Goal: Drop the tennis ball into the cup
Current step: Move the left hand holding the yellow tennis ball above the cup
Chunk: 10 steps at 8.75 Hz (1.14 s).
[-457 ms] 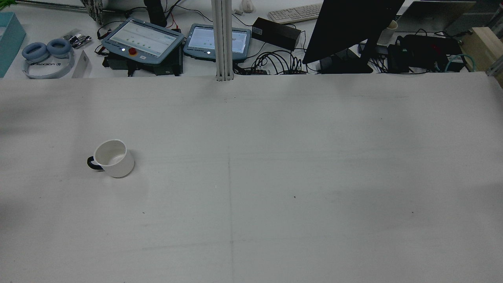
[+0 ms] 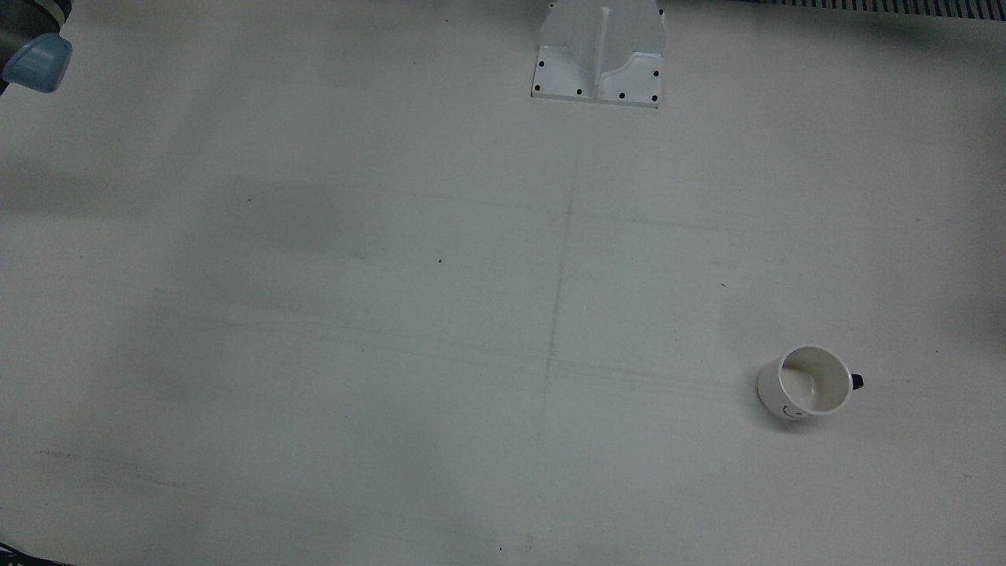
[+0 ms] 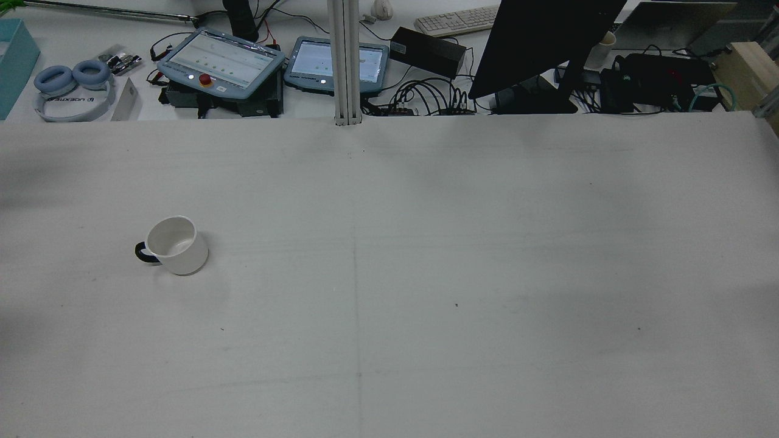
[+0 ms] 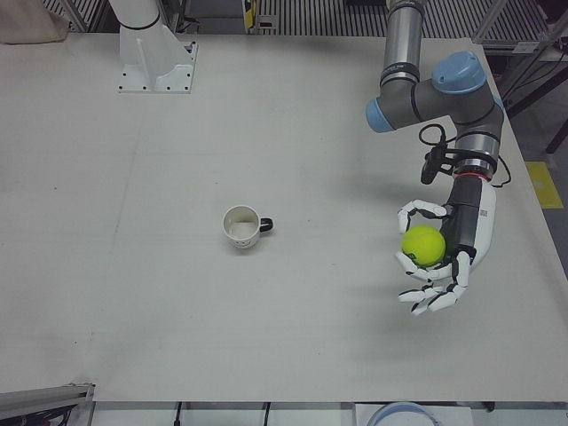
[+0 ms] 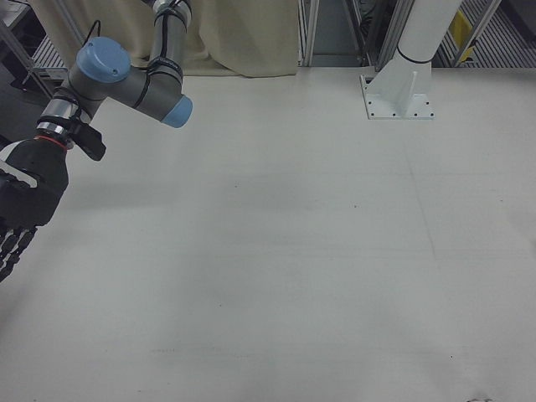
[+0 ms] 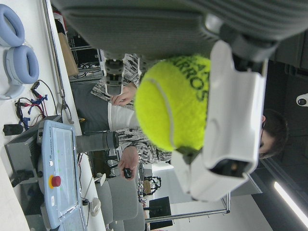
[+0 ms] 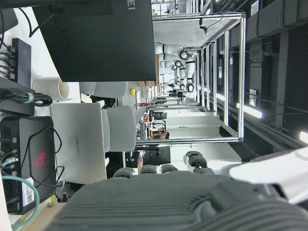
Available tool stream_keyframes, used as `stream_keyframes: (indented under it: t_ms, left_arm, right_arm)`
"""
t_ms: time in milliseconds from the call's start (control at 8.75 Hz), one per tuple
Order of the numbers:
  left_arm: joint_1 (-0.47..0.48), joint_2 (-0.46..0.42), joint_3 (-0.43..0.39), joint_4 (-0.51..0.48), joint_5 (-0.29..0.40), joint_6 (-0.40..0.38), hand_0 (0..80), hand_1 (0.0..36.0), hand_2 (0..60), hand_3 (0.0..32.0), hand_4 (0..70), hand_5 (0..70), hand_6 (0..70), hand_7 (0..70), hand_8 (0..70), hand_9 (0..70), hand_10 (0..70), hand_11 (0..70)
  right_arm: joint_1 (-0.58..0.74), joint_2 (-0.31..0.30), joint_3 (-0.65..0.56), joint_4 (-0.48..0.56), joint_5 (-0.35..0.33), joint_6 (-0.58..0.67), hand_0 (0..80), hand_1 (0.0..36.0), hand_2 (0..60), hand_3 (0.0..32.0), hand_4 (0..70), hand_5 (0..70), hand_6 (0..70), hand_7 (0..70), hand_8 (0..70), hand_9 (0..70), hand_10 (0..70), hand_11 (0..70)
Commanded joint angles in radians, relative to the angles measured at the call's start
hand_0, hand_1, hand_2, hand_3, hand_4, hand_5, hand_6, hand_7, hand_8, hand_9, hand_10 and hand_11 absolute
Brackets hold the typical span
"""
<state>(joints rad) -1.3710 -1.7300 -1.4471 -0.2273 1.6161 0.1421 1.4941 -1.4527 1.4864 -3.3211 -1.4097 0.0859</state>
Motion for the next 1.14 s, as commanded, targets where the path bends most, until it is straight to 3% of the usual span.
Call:
stream_keyframes:
  t_ms: [0, 229, 343, 457, 800, 914, 1029]
  left_arm:
    - [-0.005, 0.015, -0.102, 0.003, 0.004, -0.001, 80.0, 36.0, 60.0, 10.4, 0.7, 26.2, 59.9, 50.9, 25.7, 26.1, 8.6, 17.3]
    - [0.022, 0.100, -0.243, 0.013, 0.019, -0.001, 80.0, 36.0, 60.0, 10.0, 2.8, 27.3, 61.4, 53.4, 26.8, 27.9, 9.9, 19.3]
    - [0.083, 0.125, -0.268, 0.016, 0.036, -0.003, 80.0, 36.0, 60.0, 9.6, 4.0, 28.3, 65.6, 53.8, 27.7, 28.1, 9.7, 19.1]
    - [0.143, 0.125, -0.277, 0.019, 0.041, 0.002, 80.0, 36.0, 60.0, 8.8, 5.5, 31.1, 70.0, 51.1, 29.5, 27.5, 9.7, 19.0]
    - [0.327, 0.078, -0.300, 0.066, 0.025, 0.017, 80.0, 36.0, 60.0, 10.6, 0.7, 29.5, 70.0, 48.6, 28.5, 26.6, 10.0, 19.4]
    - [0.387, 0.040, -0.289, 0.091, 0.021, 0.042, 80.0, 36.0, 60.0, 10.4, 0.9, 28.0, 65.2, 50.2, 27.6, 27.1, 10.1, 19.5]
    - [0.445, 0.027, -0.279, 0.100, -0.005, 0.051, 80.0, 36.0, 60.0, 10.0, 1.5, 29.4, 70.0, 49.0, 28.8, 27.1, 10.5, 20.1]
  right_arm:
    - [-0.002, 0.000, 0.000, 0.000, 0.000, 0.000, 0.0, 0.0, 0.0, 0.0, 0.0, 0.0, 0.0, 0.0, 0.0, 0.0, 0.0, 0.0]
    - [0.000, 0.000, 0.000, 0.000, 0.000, 0.000, 0.0, 0.0, 0.0, 0.0, 0.0, 0.0, 0.0, 0.0, 0.0, 0.0, 0.0, 0.0]
    - [0.000, 0.000, 0.000, 0.000, 0.000, 0.000, 0.0, 0.0, 0.0, 0.0, 0.0, 0.0, 0.0, 0.0, 0.0, 0.0, 0.0, 0.0]
    - [0.000, 0.000, 0.000, 0.000, 0.000, 0.000, 0.0, 0.0, 0.0, 0.0, 0.0, 0.0, 0.0, 0.0, 0.0, 0.0, 0.0, 0.0]
    - [0.000, 0.000, 0.000, 0.000, 0.000, 0.000, 0.0, 0.0, 0.0, 0.0, 0.0, 0.0, 0.0, 0.0, 0.0, 0.0, 0.0, 0.0]
    - [-0.002, 0.000, 0.000, 0.000, 0.000, 0.002, 0.0, 0.0, 0.0, 0.0, 0.0, 0.0, 0.0, 0.0, 0.0, 0.0, 0.0, 0.0]
    - [0.000, 0.000, 0.000, 0.000, 0.000, 0.000, 0.0, 0.0, 0.0, 0.0, 0.0, 0.0, 0.0, 0.0, 0.0, 0.0, 0.0, 0.0]
